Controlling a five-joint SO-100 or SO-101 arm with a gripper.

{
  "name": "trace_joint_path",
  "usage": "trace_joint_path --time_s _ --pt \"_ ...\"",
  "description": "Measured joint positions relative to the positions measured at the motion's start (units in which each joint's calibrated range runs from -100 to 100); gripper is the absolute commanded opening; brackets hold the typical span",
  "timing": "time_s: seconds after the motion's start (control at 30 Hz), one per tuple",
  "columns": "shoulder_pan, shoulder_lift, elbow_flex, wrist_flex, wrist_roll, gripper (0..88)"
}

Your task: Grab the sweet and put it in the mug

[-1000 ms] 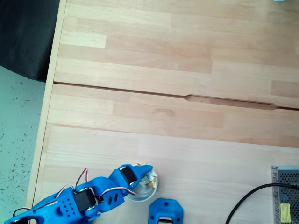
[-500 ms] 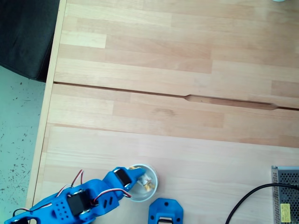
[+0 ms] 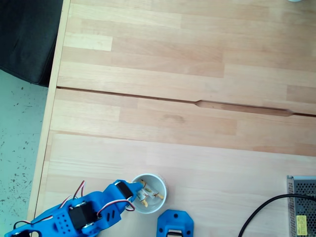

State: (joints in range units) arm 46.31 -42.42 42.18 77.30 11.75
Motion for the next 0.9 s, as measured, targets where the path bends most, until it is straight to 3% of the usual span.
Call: trace_joint_path --time_s 0.9 --pt "0.37 0.00 1.88 0.00 4.05 0.0"
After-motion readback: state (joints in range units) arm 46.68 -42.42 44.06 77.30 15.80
